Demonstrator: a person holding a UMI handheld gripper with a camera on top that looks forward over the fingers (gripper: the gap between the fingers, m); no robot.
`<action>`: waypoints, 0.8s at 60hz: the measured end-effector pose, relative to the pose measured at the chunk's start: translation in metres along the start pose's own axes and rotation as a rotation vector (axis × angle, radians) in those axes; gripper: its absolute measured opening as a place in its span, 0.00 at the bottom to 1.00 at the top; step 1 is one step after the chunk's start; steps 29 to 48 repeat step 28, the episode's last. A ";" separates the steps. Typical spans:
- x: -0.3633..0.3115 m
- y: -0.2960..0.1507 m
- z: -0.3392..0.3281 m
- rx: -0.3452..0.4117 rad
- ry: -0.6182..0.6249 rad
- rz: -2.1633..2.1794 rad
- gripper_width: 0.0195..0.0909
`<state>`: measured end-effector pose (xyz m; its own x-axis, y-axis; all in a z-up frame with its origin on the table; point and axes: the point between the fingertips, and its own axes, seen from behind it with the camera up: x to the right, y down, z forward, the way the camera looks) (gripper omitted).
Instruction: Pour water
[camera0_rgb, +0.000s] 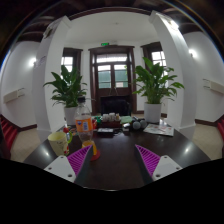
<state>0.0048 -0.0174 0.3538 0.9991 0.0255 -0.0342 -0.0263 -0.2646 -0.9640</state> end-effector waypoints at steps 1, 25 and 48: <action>0.002 -0.002 -0.003 0.001 0.004 0.001 0.89; 0.033 -0.013 -0.052 0.037 0.076 0.010 0.89; 0.032 -0.014 -0.053 0.037 0.079 0.010 0.89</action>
